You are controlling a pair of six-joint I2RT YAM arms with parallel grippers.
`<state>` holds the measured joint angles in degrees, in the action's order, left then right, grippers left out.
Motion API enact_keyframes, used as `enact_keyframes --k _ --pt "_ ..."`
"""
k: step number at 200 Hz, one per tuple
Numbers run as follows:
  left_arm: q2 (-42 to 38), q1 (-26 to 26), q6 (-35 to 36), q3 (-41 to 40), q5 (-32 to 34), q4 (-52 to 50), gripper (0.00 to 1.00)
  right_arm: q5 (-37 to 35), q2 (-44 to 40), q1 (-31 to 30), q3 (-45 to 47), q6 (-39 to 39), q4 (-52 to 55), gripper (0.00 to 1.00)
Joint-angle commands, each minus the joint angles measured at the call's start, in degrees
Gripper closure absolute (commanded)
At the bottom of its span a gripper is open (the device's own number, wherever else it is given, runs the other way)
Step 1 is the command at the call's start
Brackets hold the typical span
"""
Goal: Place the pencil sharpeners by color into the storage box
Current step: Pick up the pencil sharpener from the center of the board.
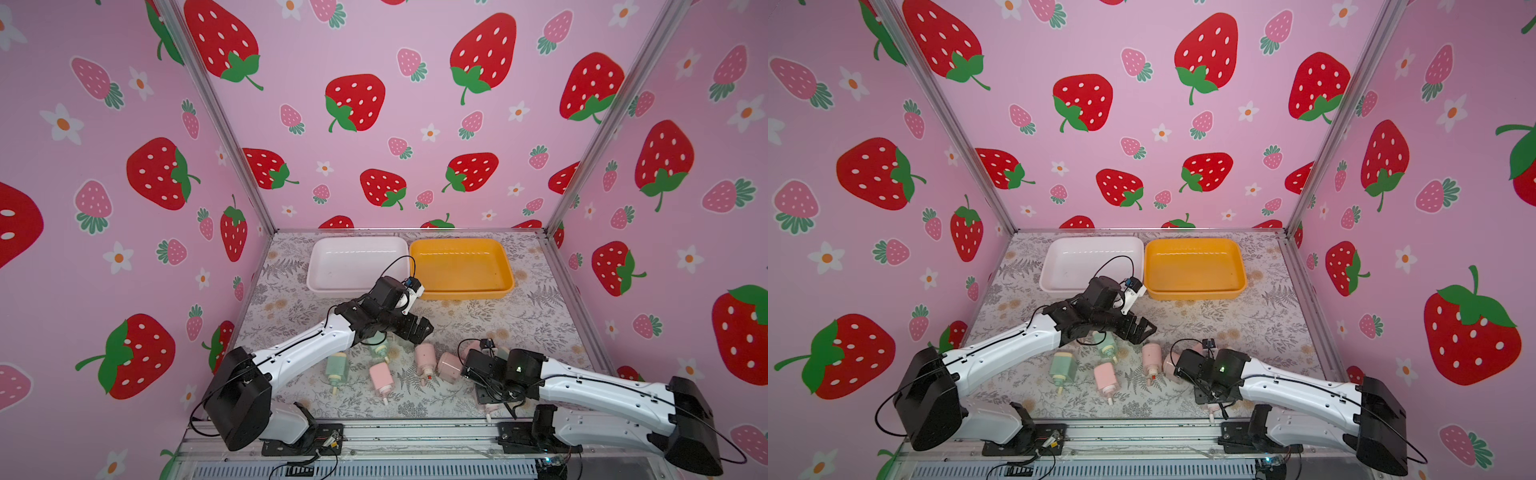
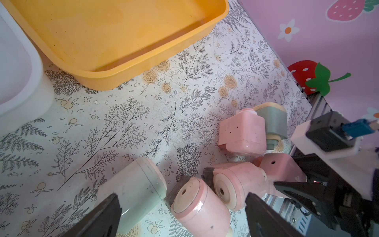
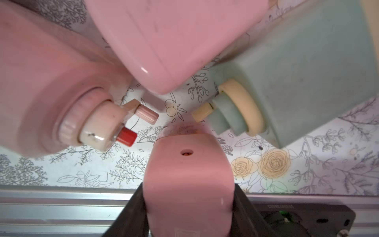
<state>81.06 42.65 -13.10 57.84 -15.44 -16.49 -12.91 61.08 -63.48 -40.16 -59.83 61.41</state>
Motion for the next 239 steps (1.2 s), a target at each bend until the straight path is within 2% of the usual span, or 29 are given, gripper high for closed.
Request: enact_keyframes --k 1,32,66,107,123,139,160,178,186,215,239 --pt "-0.8 0.0 0.5 -0.2 0.2 0.6 0.00 -0.6 -1.8 -0.5 -0.2 0.4 2.1 0.64" --pt "-1.2 0.0 0.5 0.1 0.0 0.5 0.00 1.5 -5.0 -0.6 -2.6 1.2 6.5 0.78" --pt "-2.3 0.0 0.0 0.6 -0.2 0.5 0.00 1.5 -11.0 -0.8 -8.4 1.0 12.7 1.00" --pt "-2.8 -0.2 -3.3 2.4 4.0 -1.0 0.00 -0.6 -14.1 -0.7 -15.7 4.9 10.9 1.00" --pt "-2.4 -0.6 -4.8 3.6 5.9 -2.4 0.01 -5.1 -13.4 -0.6 -18.6 7.7 9.3 1.00" --pt "-2.3 -0.9 -5.4 3.9 6.0 -2.1 0.00 -9.4 -12.5 0.3 -20.5 13.6 4.1 1.00" --pt "-2.0 -1.1 -6.5 4.0 6.5 -1.2 0.00 -9.1 -11.4 6.5 -20.9 23.8 -7.3 1.00" --pt "-1.1 -1.4 -7.8 5.1 7.2 -1.6 0.00 0.7 -9.5 16.7 -19.4 30.1 -16.9 1.00" --pt "-0.7 -1.5 -8.4 5.5 9.4 -1.8 0.01 4.9 -7.4 20.7 -19.1 32.2 -19.8 1.00" --pt "1.0 -1.9 -9.5 6.5 9.9 -1.9 0.01 3.2 -1.2 27.2 -20.1 39.9 -25.6 1.00" --pt "3.0 -2.5 -10.9 8.1 12.1 -3.1 0.00 7.1 3.3 33.3 -21.4 43.0 -30.1 1.00"
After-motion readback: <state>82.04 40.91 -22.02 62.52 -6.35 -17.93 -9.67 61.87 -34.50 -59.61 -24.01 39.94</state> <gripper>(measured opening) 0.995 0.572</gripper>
